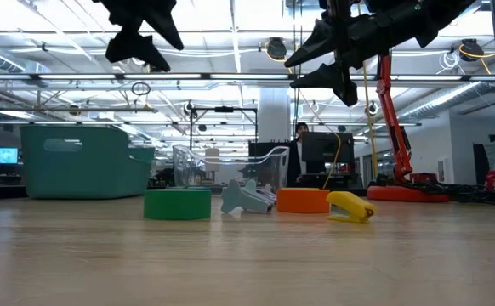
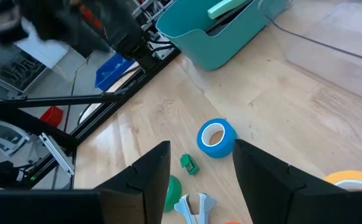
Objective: Pick and place Stapler, Stapler remover, tape
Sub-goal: Put the green stapler into the green bin
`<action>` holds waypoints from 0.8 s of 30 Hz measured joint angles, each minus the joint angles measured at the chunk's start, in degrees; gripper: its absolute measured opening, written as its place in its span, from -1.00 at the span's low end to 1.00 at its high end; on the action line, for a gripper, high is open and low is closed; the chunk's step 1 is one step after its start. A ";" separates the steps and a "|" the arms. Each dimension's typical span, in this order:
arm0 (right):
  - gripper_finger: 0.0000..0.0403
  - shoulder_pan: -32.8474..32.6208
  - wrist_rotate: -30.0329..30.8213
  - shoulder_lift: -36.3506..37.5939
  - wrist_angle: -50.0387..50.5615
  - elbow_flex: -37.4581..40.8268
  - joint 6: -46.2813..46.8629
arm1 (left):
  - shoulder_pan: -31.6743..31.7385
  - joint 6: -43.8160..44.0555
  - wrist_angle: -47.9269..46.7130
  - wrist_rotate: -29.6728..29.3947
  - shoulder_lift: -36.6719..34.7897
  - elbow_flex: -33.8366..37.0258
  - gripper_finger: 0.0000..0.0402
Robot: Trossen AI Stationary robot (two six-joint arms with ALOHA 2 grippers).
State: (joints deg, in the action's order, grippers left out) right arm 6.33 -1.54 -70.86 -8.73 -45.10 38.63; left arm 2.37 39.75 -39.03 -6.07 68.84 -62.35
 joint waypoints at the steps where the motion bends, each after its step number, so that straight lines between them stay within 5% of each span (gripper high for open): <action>1: -0.17 0.00 -0.03 0.00 0.04 -0.01 -0.22 | -1.70 -0.01 0.19 -0.36 1.01 -0.02 0.14; 9: -0.17 -0.07 -0.15 0.01 0.48 0.01 -2.38 | -11.52 -3.67 0.57 -5.42 12.24 0.00 0.14; 24: -0.17 -0.07 -0.06 5.15 4.08 0.71 -19.65 | -13.39 -2.86 3.59 -1.46 23.13 0.03 0.14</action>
State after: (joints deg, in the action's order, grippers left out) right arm 6.26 -1.60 -65.71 -4.64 -44.38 18.98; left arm -11.03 36.88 -35.44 -7.53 91.96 -62.33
